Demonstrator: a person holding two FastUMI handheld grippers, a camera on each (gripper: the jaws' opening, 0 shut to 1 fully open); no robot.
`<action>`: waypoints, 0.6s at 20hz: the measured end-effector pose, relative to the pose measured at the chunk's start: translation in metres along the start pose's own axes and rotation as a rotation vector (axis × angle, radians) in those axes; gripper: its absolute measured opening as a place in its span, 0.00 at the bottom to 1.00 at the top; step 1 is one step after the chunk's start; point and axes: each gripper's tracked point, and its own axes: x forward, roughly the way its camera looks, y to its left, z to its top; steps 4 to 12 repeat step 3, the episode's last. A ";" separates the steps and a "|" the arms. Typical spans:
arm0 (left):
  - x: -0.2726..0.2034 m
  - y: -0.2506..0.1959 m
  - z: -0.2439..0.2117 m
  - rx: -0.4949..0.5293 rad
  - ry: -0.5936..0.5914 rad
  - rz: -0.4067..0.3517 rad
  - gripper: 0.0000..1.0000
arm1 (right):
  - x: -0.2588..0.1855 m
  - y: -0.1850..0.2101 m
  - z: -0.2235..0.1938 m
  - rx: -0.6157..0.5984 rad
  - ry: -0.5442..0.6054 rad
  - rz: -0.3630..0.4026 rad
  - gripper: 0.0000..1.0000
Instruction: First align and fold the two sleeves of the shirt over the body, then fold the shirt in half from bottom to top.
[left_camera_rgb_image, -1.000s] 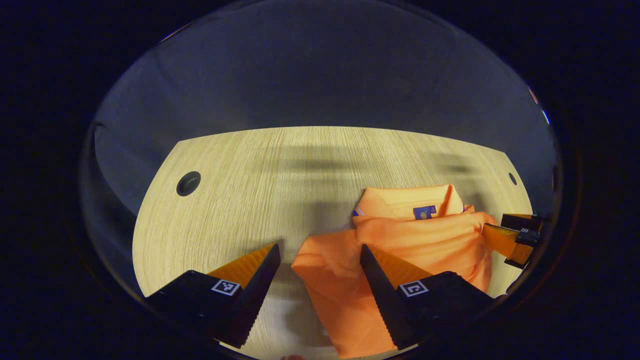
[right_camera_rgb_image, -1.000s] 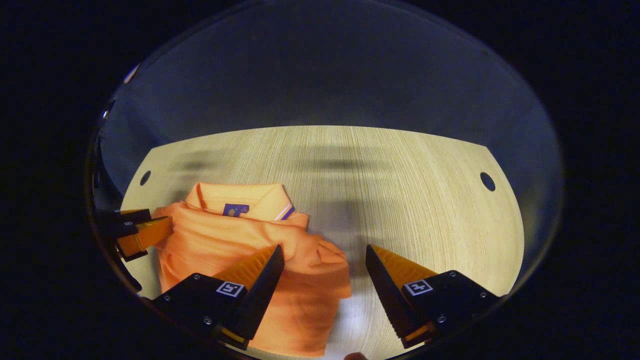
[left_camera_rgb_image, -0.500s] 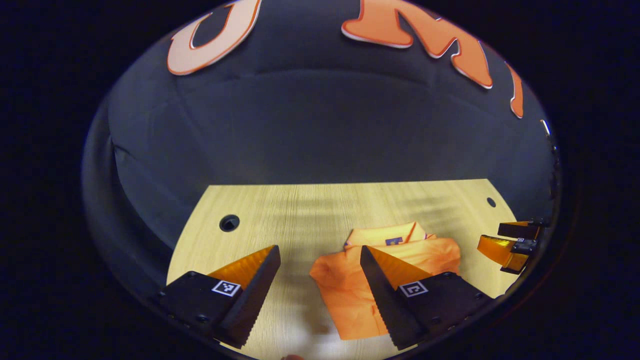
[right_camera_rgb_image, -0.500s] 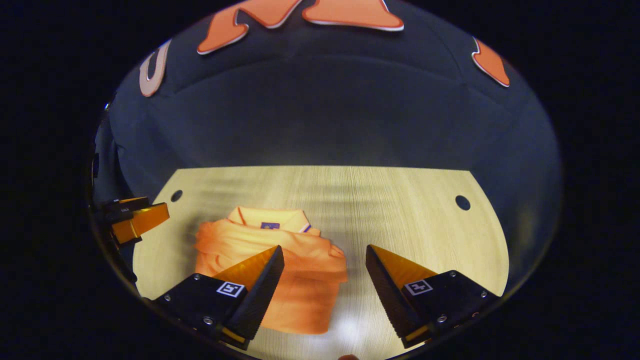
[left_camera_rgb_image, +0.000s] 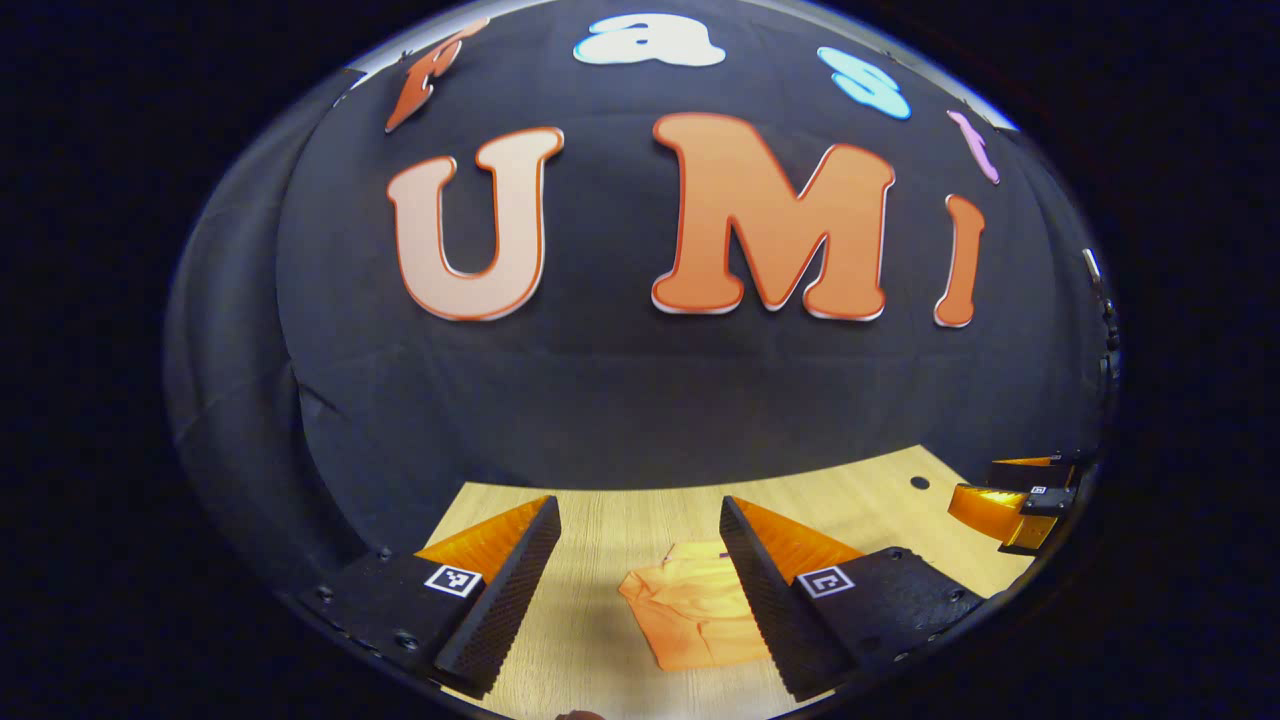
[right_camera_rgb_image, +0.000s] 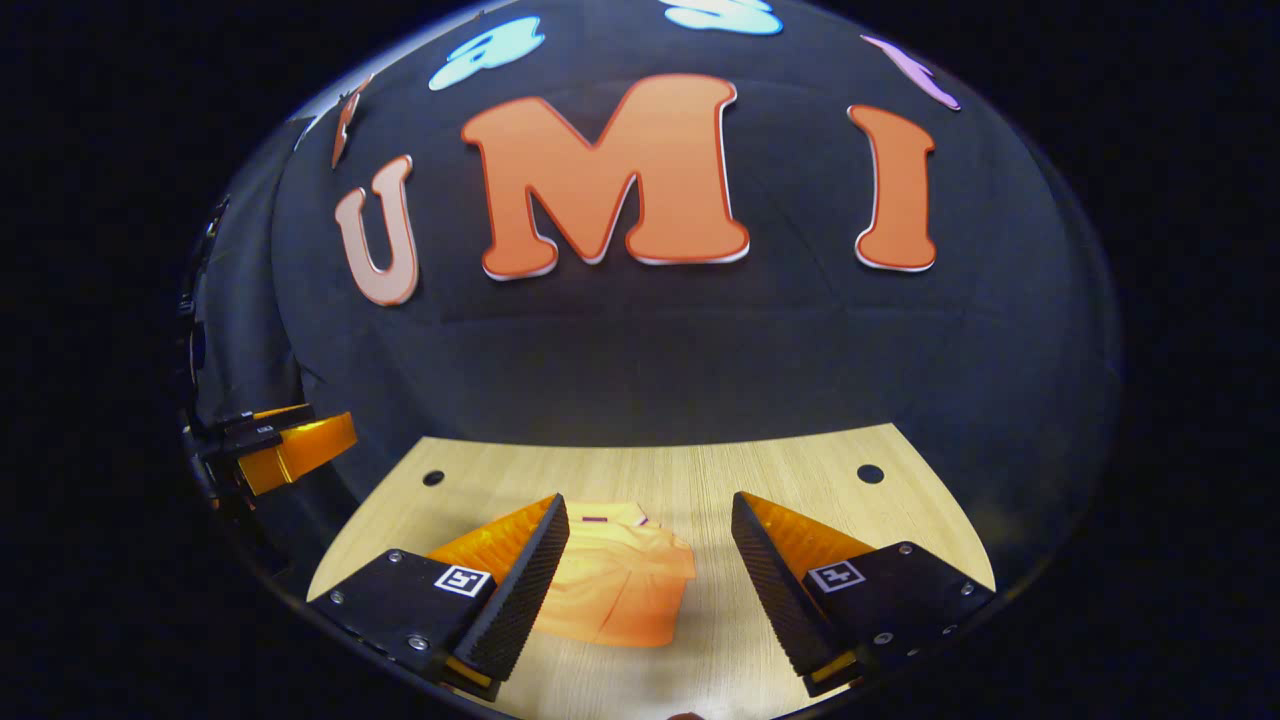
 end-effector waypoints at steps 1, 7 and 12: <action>-0.018 -0.005 0.009 -0.010 -0.031 -0.002 0.98 | -0.004 0.000 0.001 0.006 -0.032 0.012 0.99; -0.047 -0.008 0.029 -0.029 -0.083 0.003 0.98 | -0.027 0.002 0.005 0.016 -0.080 0.025 0.99; -0.047 -0.008 0.029 -0.029 -0.083 0.003 0.98 | -0.027 0.002 0.005 0.016 -0.080 0.025 0.99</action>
